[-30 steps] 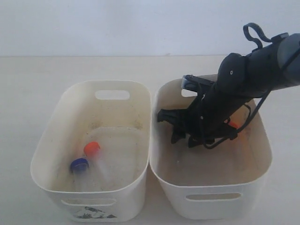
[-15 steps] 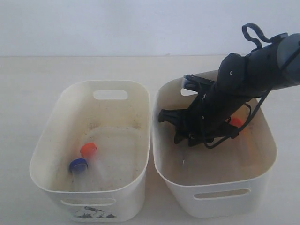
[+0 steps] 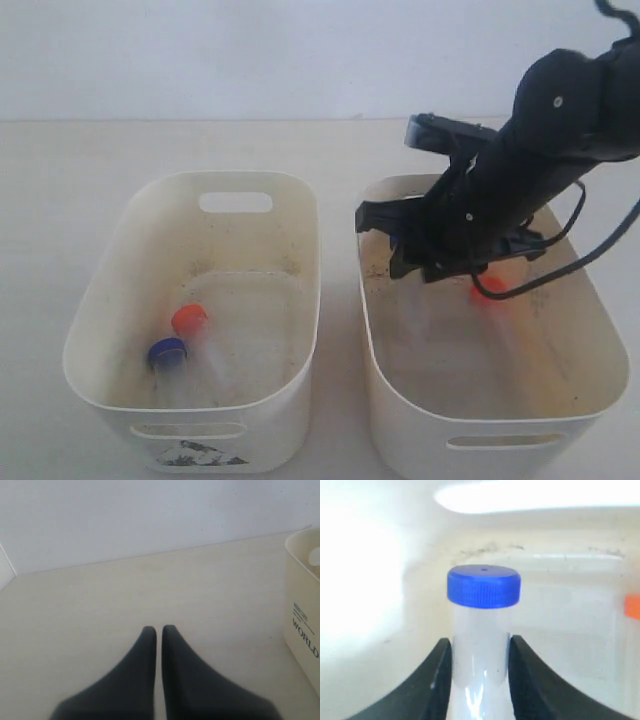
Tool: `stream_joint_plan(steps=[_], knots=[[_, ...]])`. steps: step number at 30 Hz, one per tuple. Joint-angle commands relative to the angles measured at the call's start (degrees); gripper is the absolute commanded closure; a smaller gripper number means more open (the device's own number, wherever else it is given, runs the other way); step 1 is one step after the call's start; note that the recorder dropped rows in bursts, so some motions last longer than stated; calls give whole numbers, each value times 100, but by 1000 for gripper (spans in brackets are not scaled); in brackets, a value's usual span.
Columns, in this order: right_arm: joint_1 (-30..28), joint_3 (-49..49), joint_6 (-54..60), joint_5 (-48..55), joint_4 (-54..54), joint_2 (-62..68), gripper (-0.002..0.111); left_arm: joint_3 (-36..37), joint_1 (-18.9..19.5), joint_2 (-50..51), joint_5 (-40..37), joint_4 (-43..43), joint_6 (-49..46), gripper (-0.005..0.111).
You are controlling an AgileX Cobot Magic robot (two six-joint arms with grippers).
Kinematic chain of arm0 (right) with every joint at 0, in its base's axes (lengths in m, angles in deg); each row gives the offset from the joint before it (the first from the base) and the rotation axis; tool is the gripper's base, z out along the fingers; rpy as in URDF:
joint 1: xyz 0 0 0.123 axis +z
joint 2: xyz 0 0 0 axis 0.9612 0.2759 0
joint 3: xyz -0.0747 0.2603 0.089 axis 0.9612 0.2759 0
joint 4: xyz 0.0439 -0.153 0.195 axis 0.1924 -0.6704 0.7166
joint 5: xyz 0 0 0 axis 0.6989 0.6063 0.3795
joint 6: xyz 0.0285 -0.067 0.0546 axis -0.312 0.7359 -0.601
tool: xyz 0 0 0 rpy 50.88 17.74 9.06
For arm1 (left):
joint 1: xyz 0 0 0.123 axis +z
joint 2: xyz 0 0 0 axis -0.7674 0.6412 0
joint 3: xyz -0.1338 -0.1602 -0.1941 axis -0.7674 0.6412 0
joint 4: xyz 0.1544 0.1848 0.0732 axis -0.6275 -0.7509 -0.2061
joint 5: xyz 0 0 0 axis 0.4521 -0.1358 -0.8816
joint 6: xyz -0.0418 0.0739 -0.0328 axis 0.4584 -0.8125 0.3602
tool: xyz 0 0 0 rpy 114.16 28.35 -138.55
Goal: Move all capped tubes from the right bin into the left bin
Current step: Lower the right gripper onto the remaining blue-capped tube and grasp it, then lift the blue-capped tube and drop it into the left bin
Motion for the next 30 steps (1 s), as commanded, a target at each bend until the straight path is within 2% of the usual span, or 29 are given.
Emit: stream_joint_plan(steps=[1,9,12,15,18,21,26,28,30], knots=[[-8,7,101,129,-40,-471,108,-23,6,-7,54,6,66,102],[-8,7,486,191,425,-1488,108,-23,6,-7,54,6,66,102],[-8,7,1183,169,1254,-1867,108,-23,6,-7,54,6,66,102],[49,7,2463,213,2514,-2109,108,-23,6,-7,54,6,66,102],[330,7,3706,223,3365,-2152,108,-23,6,-7,54,6,66,102],[789,7,4722,-44,3569,-2060,108,-23,6,-7,54,6,66,102],[1432,7,5241,-930,3569,-1659,108,-23,6,-7,54,6,66,102],[1613,7,5289,-1253,3569,-1462,103,-23,6,-7,54,6,66,102],[1668,7,5289,-1370,3569,-1266,91,-23,6,-7,54,6,66,102]])
